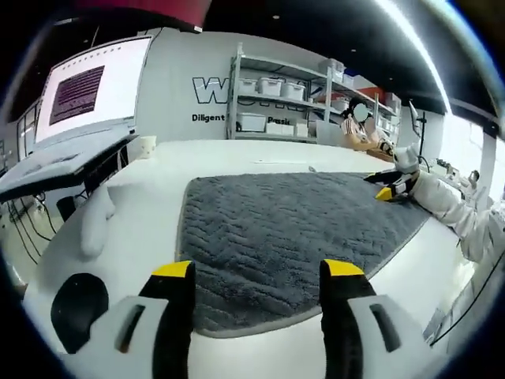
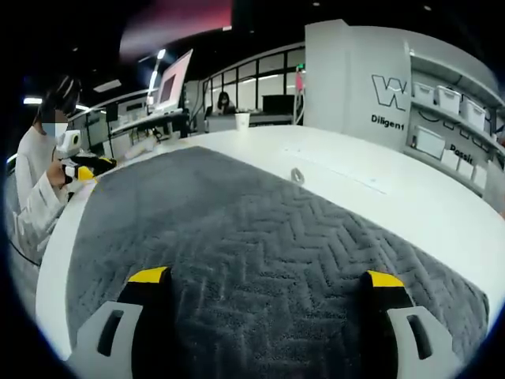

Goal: Open the folded towel by lifting each exposed corner and separating the folded layers until the towel lies flat within the target outline without major curled edges

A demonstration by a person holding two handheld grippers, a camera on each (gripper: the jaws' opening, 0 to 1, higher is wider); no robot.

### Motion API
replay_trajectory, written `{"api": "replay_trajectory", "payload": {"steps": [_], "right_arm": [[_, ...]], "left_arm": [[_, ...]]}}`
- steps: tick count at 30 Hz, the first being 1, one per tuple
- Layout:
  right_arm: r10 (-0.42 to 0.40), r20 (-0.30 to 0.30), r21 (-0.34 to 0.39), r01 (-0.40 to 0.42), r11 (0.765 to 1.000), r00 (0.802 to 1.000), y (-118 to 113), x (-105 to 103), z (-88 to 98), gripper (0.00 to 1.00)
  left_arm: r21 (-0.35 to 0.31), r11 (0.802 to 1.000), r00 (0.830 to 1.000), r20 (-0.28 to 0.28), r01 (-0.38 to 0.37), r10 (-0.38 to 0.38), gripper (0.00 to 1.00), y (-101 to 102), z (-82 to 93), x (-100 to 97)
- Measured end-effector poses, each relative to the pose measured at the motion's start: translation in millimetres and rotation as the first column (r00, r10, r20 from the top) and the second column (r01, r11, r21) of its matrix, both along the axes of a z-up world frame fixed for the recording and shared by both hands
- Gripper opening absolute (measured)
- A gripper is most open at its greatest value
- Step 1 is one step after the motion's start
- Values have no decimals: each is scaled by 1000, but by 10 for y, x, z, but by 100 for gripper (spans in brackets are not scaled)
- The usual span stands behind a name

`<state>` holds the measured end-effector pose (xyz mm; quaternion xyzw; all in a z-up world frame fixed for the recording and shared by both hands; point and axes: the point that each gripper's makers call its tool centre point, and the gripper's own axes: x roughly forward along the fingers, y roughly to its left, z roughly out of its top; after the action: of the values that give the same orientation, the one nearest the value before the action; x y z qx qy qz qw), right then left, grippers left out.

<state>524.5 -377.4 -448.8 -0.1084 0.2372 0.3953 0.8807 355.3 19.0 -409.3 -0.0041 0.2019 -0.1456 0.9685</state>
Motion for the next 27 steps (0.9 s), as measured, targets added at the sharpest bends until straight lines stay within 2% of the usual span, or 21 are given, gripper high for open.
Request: {"api": "replay_trajectory", "payload": {"steps": [4, 9, 14, 27], "right_arm": [[0, 0, 0, 0, 1000, 1000, 1, -2, 1, 99], [-1, 1, 1, 1, 1000, 1000, 3, -2, 2, 99], [-1, 1, 1, 1, 1000, 1000, 2, -6, 2, 99], [1, 3, 3, -1, 1000, 1000, 1, -5, 0, 99]], "left_arm": [[40, 997, 998, -4, -60, 60, 62, 40, -49, -51], [59, 996, 998, -14, -61, 62, 62, -36, -112, -62], [114, 990, 994, -63, -85, 92, 63, 11, -290, -63], [109, 990, 994, -56, -89, 96, 62, 45, -302, -99]]}}
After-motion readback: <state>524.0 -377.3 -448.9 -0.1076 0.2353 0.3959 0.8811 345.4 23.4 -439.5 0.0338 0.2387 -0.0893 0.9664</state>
